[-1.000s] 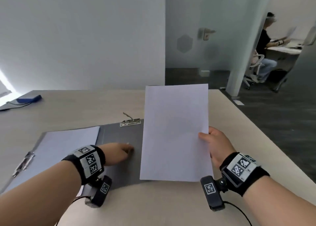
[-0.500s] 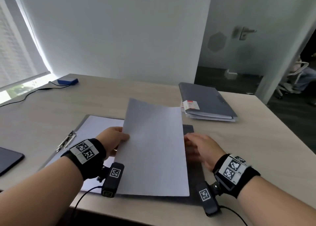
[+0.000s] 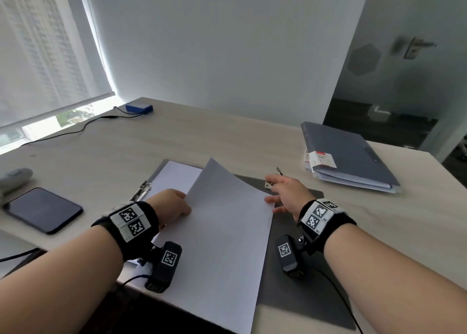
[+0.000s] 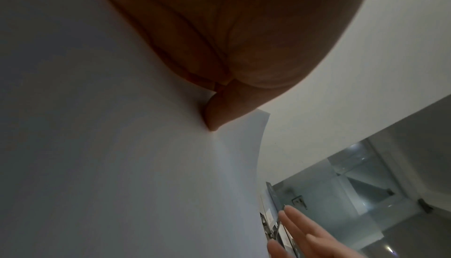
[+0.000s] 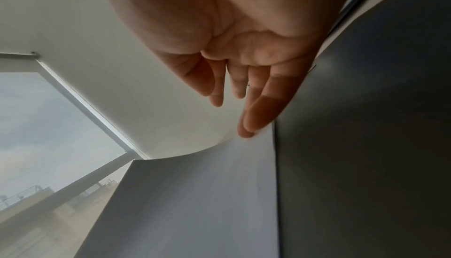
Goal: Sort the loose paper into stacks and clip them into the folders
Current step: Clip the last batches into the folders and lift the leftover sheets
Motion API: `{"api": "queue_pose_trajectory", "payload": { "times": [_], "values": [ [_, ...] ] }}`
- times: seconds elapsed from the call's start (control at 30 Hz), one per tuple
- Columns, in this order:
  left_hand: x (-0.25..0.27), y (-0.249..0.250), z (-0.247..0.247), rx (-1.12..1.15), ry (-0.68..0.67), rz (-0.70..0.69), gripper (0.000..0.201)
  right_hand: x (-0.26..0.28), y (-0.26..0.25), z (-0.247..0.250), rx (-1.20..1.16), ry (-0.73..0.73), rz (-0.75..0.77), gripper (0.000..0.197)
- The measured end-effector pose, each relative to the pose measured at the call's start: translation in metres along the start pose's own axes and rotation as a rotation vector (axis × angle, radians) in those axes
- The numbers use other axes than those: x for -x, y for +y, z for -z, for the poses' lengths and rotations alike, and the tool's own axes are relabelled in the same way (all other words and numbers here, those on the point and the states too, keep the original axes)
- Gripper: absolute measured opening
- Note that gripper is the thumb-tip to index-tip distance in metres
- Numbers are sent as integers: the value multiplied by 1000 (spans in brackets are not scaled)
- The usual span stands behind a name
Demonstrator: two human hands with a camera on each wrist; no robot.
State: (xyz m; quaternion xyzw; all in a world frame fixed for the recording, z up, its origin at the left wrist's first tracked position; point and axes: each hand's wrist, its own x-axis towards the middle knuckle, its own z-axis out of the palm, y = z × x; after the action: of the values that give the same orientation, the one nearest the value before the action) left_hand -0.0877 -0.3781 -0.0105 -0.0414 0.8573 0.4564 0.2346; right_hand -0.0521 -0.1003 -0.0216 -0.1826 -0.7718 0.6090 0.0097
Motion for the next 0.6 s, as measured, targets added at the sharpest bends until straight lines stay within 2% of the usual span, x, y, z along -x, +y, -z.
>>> {"api": "queue_pose_trajectory", "payload": {
  "times": [0.13,0.23,0.33,0.5,0.6],
  "values": [
    [1,-3,5,3,-42,32,22,-6,8,6,-71,123,23,43],
    [1,-3,3,-5,-63,38,23,0,13,16,-136,227,-8,33],
    [-1,-4,-1,2,-98,44,24,3,9,20,-122,167,-22,25],
    [0,-1,-5,11,-103,55,25,-5,-5,0,-89,-15,-37,33],
    [-1,-2,-6,5,-114,62,26,-14,0,-3,-95,11,-24,38]
  ]
}}
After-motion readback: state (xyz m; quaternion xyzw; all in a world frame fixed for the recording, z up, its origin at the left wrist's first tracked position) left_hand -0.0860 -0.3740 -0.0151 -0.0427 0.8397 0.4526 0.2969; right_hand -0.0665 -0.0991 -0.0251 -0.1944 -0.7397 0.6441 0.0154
